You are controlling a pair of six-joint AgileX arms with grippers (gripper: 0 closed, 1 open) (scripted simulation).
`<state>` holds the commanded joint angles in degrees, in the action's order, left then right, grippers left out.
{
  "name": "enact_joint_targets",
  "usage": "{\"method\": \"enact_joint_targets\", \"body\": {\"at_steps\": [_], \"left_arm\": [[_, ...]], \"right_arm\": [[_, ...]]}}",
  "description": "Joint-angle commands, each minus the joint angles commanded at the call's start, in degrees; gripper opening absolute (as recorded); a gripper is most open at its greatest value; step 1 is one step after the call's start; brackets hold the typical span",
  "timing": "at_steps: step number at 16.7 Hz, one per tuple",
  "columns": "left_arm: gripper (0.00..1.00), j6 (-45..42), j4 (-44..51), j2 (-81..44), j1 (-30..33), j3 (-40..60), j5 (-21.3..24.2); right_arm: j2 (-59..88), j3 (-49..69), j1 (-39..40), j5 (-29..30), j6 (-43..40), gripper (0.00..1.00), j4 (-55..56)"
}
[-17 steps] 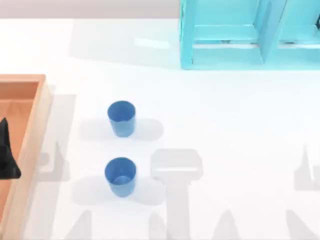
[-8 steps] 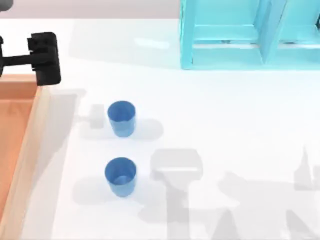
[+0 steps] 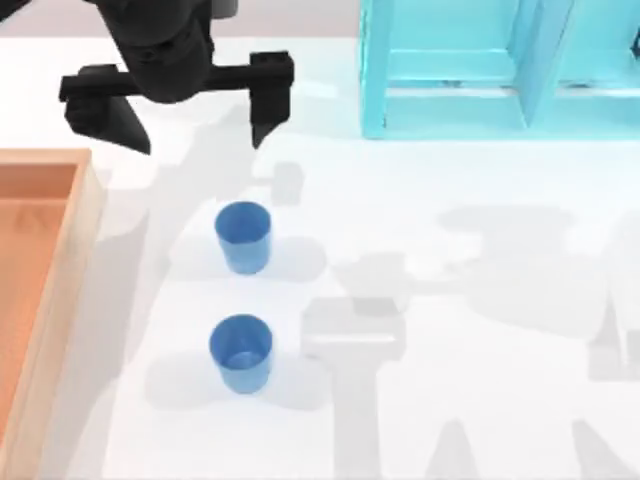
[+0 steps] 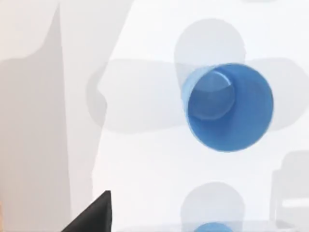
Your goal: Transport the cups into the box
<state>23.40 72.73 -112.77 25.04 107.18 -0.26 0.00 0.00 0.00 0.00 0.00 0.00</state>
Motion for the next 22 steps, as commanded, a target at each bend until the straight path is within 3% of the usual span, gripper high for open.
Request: {"method": "enact_joint_targets", "body": {"at_steps": [5, 9, 16, 22], "left_arm": [[1.00, 4.0, 10.8, -16.5, 4.1, 18.2, 0.3], [1.00, 5.1, 13.7, -21.4, 5.2, 23.4, 0.5], [1.00, 4.9, 11.3, -21.4, 5.0, 21.0, 0.5], [1.00, 4.9, -4.8, -21.7, 5.1, 5.4, 0.5]], "right_arm": [[0.0, 0.0, 0.0, 0.0, 0.0, 1.00, 0.0], [0.0, 0.0, 0.0, 0.0, 0.0, 1.00, 0.0], [0.0, 0.0, 0.0, 0.0, 0.0, 1.00, 0.0], [0.0, 0.0, 0.0, 0.0, 0.0, 1.00, 0.0]]}}
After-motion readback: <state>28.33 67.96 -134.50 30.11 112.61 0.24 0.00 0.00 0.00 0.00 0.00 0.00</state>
